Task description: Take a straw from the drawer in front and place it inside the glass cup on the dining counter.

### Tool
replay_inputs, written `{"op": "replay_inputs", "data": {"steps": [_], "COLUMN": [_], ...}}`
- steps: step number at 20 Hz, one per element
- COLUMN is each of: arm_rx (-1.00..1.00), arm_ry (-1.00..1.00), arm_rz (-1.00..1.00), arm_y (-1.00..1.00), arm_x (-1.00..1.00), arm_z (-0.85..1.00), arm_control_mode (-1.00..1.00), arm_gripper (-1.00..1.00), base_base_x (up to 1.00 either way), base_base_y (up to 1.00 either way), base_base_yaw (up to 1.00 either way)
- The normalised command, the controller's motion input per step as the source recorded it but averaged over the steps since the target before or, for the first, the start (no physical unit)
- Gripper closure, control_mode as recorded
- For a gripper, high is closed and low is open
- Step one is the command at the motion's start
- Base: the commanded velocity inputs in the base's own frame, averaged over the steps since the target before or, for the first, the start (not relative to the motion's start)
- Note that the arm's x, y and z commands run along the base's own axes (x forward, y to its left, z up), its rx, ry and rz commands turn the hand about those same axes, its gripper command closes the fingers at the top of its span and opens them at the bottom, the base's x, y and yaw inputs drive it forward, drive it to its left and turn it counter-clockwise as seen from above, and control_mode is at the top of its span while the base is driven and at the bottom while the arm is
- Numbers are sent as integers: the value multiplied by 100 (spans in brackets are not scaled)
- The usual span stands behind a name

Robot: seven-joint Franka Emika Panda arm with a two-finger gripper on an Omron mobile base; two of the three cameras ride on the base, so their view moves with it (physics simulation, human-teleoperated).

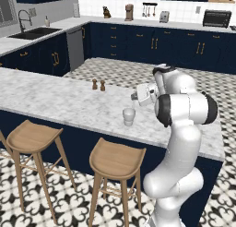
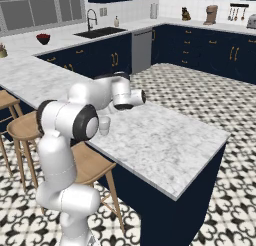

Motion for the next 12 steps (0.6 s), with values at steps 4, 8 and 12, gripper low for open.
{"op": "replay_inputs", "data": {"steps": [4,8,12], "arm_rx": [0,0,0], "arm_ry": [0,0,0], "arm_rz": [0,0,0], "arm_y": [8,9,2], "arm_x": [33,25,20], "arm_z": [-18,-26,-30], "arm_control_mode": [-100,-100,-100], "arm_gripper": [100,100,100], "base_base_x": [0,0,0], "base_base_y": [0,0,0], "base_base_yaw": [0,0,0]}}
